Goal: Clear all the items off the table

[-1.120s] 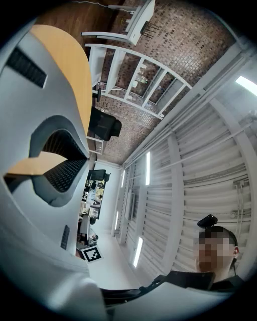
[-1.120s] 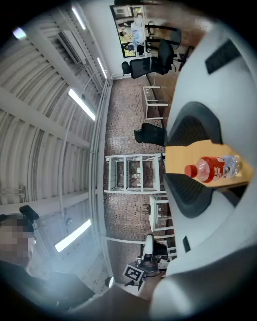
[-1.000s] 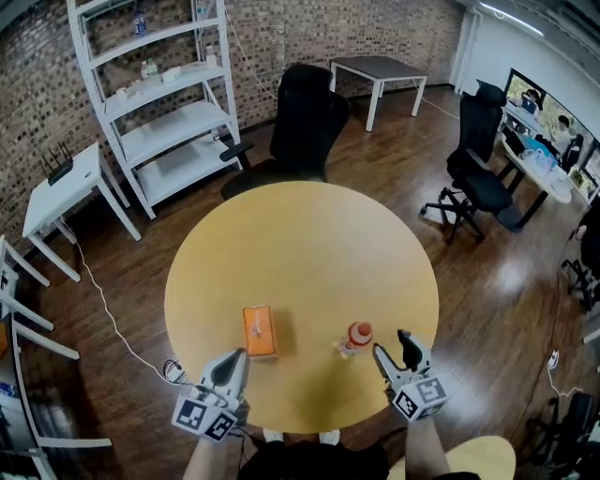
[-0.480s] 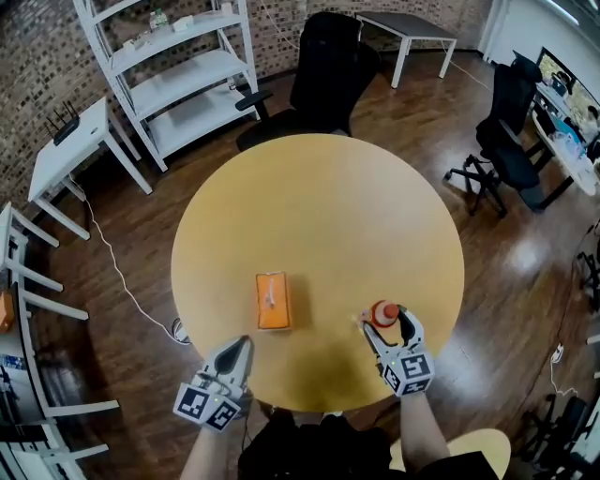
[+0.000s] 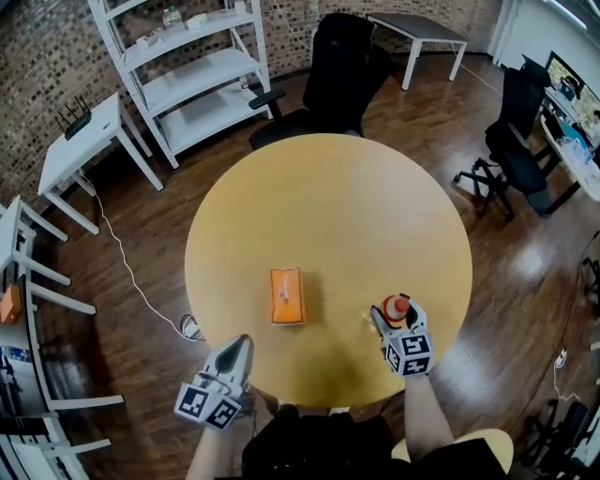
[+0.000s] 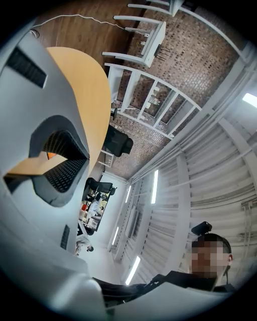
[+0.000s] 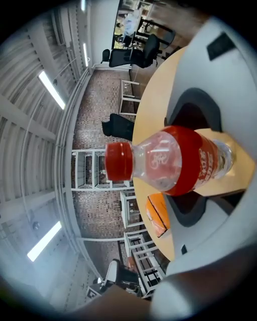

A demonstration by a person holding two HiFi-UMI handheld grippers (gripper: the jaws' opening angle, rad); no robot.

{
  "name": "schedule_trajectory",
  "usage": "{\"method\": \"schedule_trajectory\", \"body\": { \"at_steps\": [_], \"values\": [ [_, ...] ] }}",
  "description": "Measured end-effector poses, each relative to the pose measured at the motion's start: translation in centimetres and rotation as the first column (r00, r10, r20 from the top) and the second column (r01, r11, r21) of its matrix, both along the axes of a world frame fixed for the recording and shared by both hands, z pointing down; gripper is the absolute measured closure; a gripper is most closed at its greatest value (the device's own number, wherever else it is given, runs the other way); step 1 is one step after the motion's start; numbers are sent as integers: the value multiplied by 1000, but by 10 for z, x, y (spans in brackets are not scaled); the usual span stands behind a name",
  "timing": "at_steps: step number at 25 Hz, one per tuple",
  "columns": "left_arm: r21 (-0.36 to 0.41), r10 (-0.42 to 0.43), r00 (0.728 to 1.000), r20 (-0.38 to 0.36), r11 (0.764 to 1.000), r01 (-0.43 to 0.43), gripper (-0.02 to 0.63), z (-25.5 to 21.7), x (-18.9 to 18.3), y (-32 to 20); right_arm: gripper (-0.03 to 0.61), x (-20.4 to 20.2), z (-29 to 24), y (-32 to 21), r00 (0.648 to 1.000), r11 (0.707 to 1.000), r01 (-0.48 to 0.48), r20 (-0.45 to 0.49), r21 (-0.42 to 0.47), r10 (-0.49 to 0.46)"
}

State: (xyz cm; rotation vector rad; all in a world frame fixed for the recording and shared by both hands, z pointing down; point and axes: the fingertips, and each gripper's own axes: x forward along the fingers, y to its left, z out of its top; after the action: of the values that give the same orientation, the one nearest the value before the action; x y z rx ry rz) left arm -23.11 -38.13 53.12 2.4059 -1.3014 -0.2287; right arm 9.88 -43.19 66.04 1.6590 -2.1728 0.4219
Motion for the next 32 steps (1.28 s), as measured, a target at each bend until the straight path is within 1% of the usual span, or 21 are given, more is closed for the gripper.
{"method": "schedule_trajectory", "body": {
  "at_steps": [2, 4, 6, 9, 11, 14, 17, 20, 23, 26, 28, 30, 32],
  "values": [
    [28, -7, 1000, -12, 1000, 7, 621, -11, -9, 0, 255, -2, 1, -3, 1000, 999, -20, -8, -37, 19],
    [43, -13, 1000, -10, 999, 14, 621, -20, -20, 3, 259, -9, -3, 4, 999, 998, -37, 9, -45, 37],
    [67, -17, 1000, -11, 998, 17, 621, -30, -26, 5, 259, -11, -18, 11, 998, 999, -47, 41, -11, 48],
    [122, -4, 999, -37, 993, 9, 621, -47, -29, 4, 259, -10, -58, 15, 996, 995, -59, 67, 79, 54],
    [146, 29, 999, -46, 989, -22, 621, -54, -30, 2, 261, -10, -87, 19, 994, 986, -87, 77, 139, 76],
    [158, 101, 993, -54, 983, -92, 621, -52, -25, -4, 261, -3, -118, 38, 983, 964, -168, 106, 205, 148],
    [159, 206, 975, -88, 969, -191, 621, -44, 2, -13, 261, 24, -136, 80, 959, 930, -280, 109, 237, 261],
    [161, 323, 940, -107, 939, -304, 621, -38, 43, -23, 261, 62, -144, 134, 915, 883, -403, 89, 243, 393],
    [159, 420, 902, -97, 901, -403, 621, -32, 90, -20, 262, 101, -144, 195, 855, 823, -514, 60, 243, 516],
    [194, 523, 849, -69, 842, -503, 621, -43, 146, 3, 262, 140, -144, 264, 777, 743, -620, 63, 252, 627],
    [211, 580, 813, -48, 802, -559, 621, -49, 182, 26, 261, 160, -144, 310, 728, 690, -673, 76, 266, 682],
    [227, 624, 781, -26, 765, -603, 621, -54, 217, 49, 261, 177, -144, 353, 688, 643, -711, 92, 284, 720],
    [247, 664, 747, -15, 727, -641, 621, -59, 254, 75, 261, 194, -144, 393, 659, 608, -735, 104, 300, 745]
  ]
}}
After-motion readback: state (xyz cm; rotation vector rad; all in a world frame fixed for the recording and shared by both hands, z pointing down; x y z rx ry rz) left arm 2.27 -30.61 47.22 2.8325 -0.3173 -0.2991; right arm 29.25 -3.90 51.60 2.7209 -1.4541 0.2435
